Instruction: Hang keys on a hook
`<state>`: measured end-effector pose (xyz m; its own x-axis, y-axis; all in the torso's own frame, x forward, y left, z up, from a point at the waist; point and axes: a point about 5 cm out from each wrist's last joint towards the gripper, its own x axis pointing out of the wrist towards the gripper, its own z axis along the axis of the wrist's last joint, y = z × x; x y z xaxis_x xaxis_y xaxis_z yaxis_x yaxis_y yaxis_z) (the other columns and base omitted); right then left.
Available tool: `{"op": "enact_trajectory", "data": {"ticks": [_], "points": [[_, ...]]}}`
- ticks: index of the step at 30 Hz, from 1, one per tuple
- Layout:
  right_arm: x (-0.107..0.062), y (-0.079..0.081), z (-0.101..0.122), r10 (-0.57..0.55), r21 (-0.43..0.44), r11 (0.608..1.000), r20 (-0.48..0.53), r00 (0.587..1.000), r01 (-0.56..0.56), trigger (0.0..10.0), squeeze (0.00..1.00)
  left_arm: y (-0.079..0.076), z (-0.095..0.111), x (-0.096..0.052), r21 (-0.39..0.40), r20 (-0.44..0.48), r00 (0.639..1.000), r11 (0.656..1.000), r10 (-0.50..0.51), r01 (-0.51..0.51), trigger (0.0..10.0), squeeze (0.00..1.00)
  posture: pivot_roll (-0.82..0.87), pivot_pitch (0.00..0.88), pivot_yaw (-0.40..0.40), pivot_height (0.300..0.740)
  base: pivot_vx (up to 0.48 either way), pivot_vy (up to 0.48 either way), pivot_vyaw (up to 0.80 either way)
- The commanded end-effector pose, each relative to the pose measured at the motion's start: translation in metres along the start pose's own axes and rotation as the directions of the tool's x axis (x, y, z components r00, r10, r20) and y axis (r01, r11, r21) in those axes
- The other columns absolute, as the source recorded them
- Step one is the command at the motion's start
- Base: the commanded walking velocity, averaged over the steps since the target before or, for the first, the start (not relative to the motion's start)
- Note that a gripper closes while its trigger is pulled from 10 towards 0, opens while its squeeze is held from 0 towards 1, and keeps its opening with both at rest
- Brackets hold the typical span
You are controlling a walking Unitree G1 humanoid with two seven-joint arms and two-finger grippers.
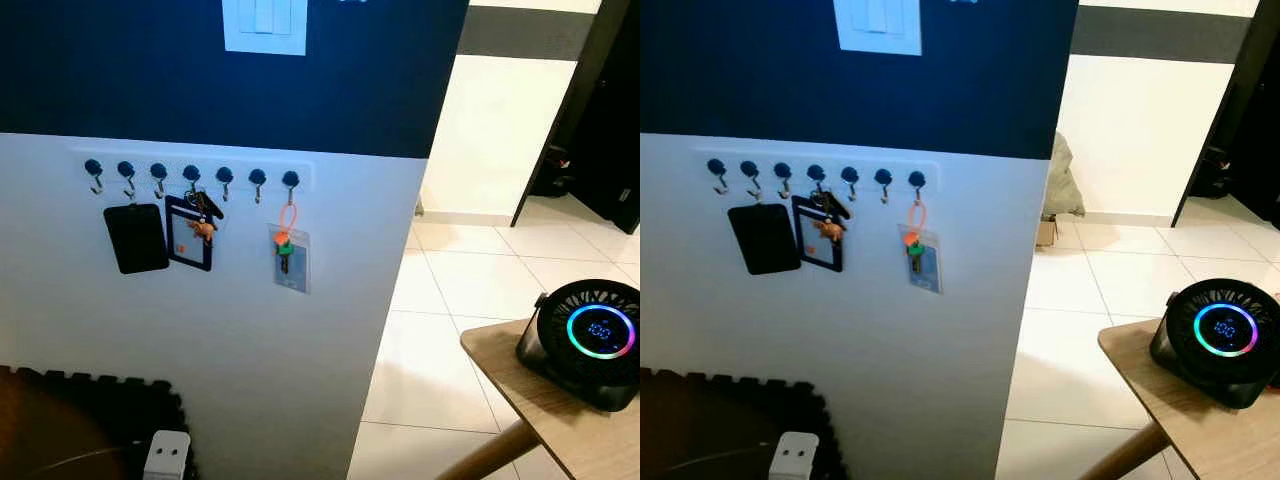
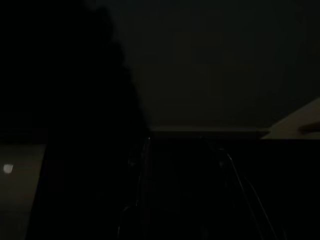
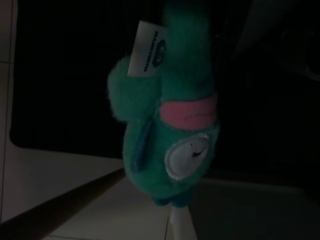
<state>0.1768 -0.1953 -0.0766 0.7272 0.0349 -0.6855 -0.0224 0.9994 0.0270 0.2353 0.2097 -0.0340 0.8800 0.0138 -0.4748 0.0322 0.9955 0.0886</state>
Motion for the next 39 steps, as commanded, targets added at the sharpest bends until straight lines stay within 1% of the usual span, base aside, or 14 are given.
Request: {"op": "enact_trajectory", "data": {"ticks": [1, 17, 19, 20, 23, 25, 26, 29, 39], "points": [[-0.002, -0.001, -0.006, -0.011, 0.014, 1.0, -0.02, 1.0, 0.012, 10.0, 0.0, 0.001, -0.006, -0.003, 0.015, -0.02, 1.0, 1.0, -0.007, 0.007, 10.0, 0.0, 0.04, 0.066, -0.025, 0.74, 0.0, 0.409, 0.0], [-0.004, -0.002, -0.013, -0.014, 0.016, 1.0, -0.052, 0.999, 0.015, 10.0, 0.0, 0.001, -0.007, -0.003, 0.011, -0.026, 1.0, 1.0, -0.013, 0.013, 10.0, 0.0, 0.05, 0.059, -0.027, 0.74, 0.0, 0.423, 0.0], [-0.005, -0.002, -0.015, -0.015, 0.017, 1.0, -0.057, 0.998, 0.016, 10.0, 0.0, 0.001, -0.006, -0.004, 0.025, -0.018, 1.0, 1.0, -0.018, 0.019, 10.0, 0.0, 0.05, 0.061, -0.027, 0.74, 0.0, 0.339, 0.0], [-0.005, -0.002, -0.015, -0.015, 0.017, 1.0, -0.059, 0.998, 0.016, 10.0, 0.0, 0.001, -0.005, -0.004, 0.034, -0.009, 1.0, 0.999, -0.028, 0.028, 10.0, 0.0, 0.05, 0.062, -0.027, 0.74, 0.0, 0.0, 0.0], [-0.005, -0.002, -0.016, -0.016, 0.018, 1.0, -0.064, 0.998, 0.017, 10.0, 0.0, 0.0, -0.004, -0.004, 0.012, 0.008, 0.999, 0.999, -0.039, 0.038, 10.0, 0.0, 0.05, 0.062, -0.027, 0.74, 0.0, 0.0, 0.0], [-0.005, -0.002, -0.016, -0.016, 0.019, 1.0, -0.066, 0.998, 0.018, 10.0, 0.0, 0.0, -0.004, -0.004, 0.023, 0.014, 0.998, 0.998, -0.053, 0.053, 10.0, 0.0, 0.05, 0.067, -0.027, 0.74, 0.0, 0.0, 0.0], [-0.005, -0.002, -0.017, -0.017, 0.021, 1.0, -0.067, 0.998, 0.018, 10.0, 0.0, -0.002, -0.004, -0.005, 0.042, 0.017, 0.997, 0.997, -0.07, 0.069, 10.0, 0.0, 0.05, 0.067, -0.026, 0.74, 0.0, -0.379, 0.0], [-0.006, -0.002, -0.018, -0.02, 0.023, 1.0, -0.074, 0.997, 0.021, 10.0, 0.0, -0.005, -0.004, -0.006, 0.062, 0.03, 0.995, 0.994, -0.095, 0.093, 10.0, 0.0, 0.05, 0.07, -0.026, 0.74, 0.0, -0.472, 0.0], [-0.006, -0.003, -0.019, -0.023, 0.025, 0.999, -0.087, 0.996, 0.025, 10.0, 0.0, -0.007, -0.004, -0.006, 0.047, 0.037, 0.994, 0.994, -0.105, 0.103, 10.0, 0.0, 0.05, 0.072, -0.027, 0.74, 0.0, -0.472, 0.0]]}}
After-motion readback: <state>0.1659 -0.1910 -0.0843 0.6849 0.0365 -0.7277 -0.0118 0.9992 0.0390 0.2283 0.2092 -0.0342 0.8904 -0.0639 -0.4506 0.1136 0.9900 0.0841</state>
